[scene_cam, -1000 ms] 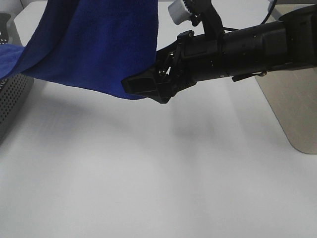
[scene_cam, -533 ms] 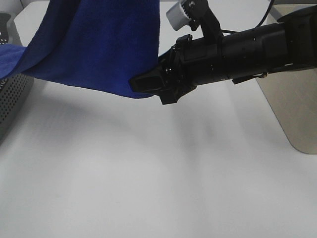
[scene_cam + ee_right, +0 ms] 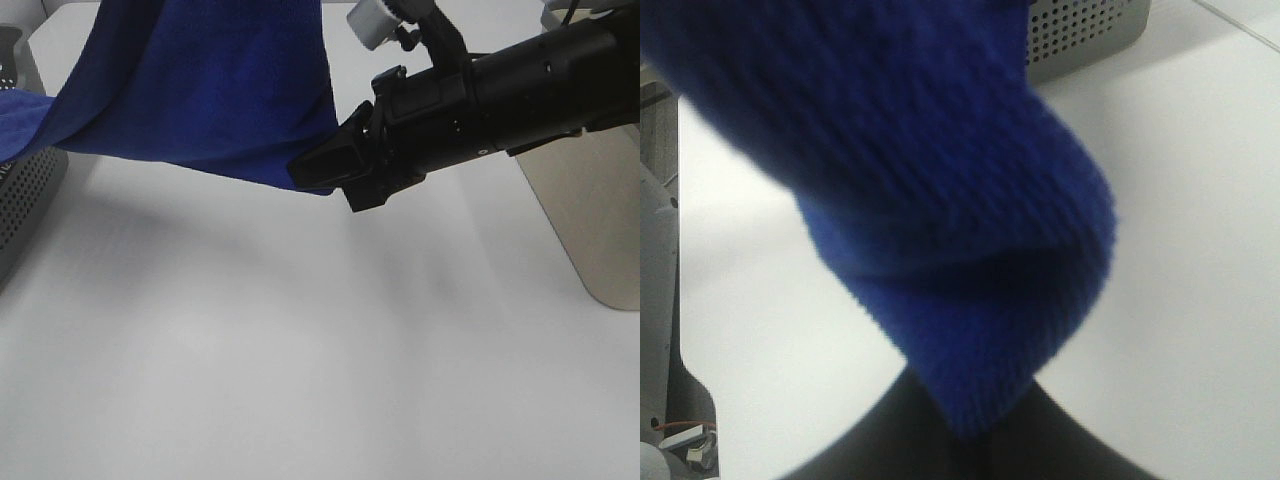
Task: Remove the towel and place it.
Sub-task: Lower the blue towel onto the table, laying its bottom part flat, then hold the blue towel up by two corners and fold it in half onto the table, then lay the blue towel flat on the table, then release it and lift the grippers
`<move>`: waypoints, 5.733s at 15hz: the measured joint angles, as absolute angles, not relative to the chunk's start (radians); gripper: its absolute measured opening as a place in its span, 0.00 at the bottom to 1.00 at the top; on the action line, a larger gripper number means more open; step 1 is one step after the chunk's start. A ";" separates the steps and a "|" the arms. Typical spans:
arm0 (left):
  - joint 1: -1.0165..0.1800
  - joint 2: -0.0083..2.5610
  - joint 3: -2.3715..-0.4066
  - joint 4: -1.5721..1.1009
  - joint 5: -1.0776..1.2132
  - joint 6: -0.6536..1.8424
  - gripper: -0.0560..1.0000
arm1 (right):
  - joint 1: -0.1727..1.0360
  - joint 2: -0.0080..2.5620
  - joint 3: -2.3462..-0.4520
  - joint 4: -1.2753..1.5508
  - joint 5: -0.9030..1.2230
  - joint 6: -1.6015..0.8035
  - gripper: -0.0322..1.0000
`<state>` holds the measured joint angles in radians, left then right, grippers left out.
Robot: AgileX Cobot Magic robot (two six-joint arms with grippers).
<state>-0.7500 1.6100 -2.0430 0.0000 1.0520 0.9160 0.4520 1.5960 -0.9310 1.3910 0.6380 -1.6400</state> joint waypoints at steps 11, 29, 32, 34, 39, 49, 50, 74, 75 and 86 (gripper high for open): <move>-0.750 1.657 -2.044 0.141 0.858 0.791 0.05 | 0.452 1.333 -1.213 0.323 0.876 -0.592 0.03; -0.750 1.657 -2.044 0.942 0.664 0.346 0.05 | 0.452 1.328 -1.774 0.010 1.114 -0.493 0.03; -0.750 1.657 -2.044 1.059 0.664 0.239 0.05 | 0.452 1.328 -1.801 -0.049 1.110 -0.497 0.03; -0.754 1.657 -2.044 1.090 0.677 0.117 0.05 | 0.452 1.328 -1.812 -0.101 1.106 -0.502 0.03; -0.755 1.658 -2.044 0.970 0.840 -0.018 0.05 | 0.453 1.340 -1.813 -0.192 0.947 -0.503 0.03; -0.425 1.907 -2.050 1.033 0.284 -0.318 0.05 | 0.443 1.725 -1.816 -0.388 0.284 -0.347 0.03; -0.394 1.949 -2.079 1.073 0.210 -0.364 0.05 | 0.428 1.773 -1.816 -0.394 0.156 -0.320 0.03; -0.427 2.284 -2.578 0.194 1.216 0.247 0.05 | 0.289 2.053 -2.138 0.057 1.216 -0.354 0.03; -0.423 2.245 -2.533 0.181 1.216 0.244 0.05 | 0.289 2.034 -2.124 0.089 1.216 -0.354 0.03; -0.423 1.777 -1.694 0.043 1.218 0.214 0.05 | 0.289 1.726 -1.512 0.338 1.214 -0.357 0.03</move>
